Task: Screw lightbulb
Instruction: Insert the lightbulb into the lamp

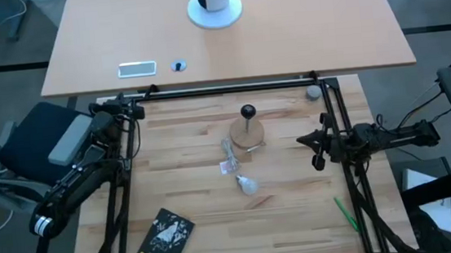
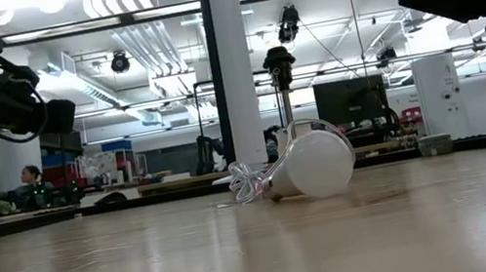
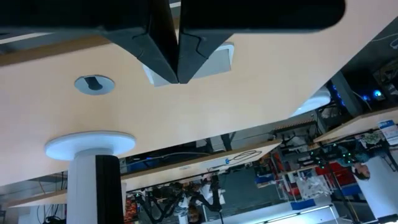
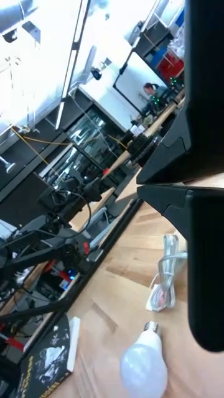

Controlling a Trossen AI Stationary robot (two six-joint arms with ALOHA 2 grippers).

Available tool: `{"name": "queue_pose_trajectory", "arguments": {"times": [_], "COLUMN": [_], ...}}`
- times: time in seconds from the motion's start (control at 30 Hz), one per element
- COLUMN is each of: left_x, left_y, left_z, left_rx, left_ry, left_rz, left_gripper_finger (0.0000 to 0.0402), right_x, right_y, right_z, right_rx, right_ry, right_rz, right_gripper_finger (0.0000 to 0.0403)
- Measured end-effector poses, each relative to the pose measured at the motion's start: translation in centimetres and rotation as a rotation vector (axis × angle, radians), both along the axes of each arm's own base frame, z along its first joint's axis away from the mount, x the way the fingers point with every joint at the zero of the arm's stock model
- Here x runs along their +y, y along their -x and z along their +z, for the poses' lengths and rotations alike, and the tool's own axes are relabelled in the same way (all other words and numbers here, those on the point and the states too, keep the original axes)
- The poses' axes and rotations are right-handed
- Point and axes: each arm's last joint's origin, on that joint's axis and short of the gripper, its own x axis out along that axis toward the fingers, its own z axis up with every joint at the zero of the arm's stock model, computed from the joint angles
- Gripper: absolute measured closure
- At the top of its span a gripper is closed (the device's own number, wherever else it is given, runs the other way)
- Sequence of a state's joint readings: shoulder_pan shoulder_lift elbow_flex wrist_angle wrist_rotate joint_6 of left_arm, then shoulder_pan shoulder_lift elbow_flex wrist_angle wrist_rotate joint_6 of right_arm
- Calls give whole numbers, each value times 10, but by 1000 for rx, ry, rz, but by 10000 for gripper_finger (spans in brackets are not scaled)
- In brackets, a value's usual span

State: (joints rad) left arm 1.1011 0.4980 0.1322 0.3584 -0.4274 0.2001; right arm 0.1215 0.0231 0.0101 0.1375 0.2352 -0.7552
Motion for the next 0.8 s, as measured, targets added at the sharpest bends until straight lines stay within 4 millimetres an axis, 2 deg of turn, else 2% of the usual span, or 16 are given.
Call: {"name": "queue_pose_trajectory", "arguments": {"times": [0.33, 0.47, 0.53, 0.67, 0.73, 0.8], "left_x": [0, -2, -5, -13, -20, -30], "left_y": [0, -1, -3, -8, -10, -12], "left_z": [0, 0, 1, 7, 11, 18], "left_rx": [-21, -313, -447, -512, -505, -441], "left_ry": [1, 23, 52, 86, 80, 43], "left_rz": [0, -46, -165, -464, -617, -870], "left_gripper_finger": [401, 401, 401, 401, 401, 401], "right_x": [0, -1, -2, -8, -9, -10], "right_y": [0, 2, 3, 4, 5, 5], "right_z": [1, 10, 13, 11, 11, 11], "right_rx": [-39, -152, -191, -231, -248, -252], "right_ry": [-200, -359, -412, -507, -530, -535], "right_rz": [27, 51, 9, -167, -218, -228], "right_gripper_finger": [394, 394, 394, 394, 394, 394]}}
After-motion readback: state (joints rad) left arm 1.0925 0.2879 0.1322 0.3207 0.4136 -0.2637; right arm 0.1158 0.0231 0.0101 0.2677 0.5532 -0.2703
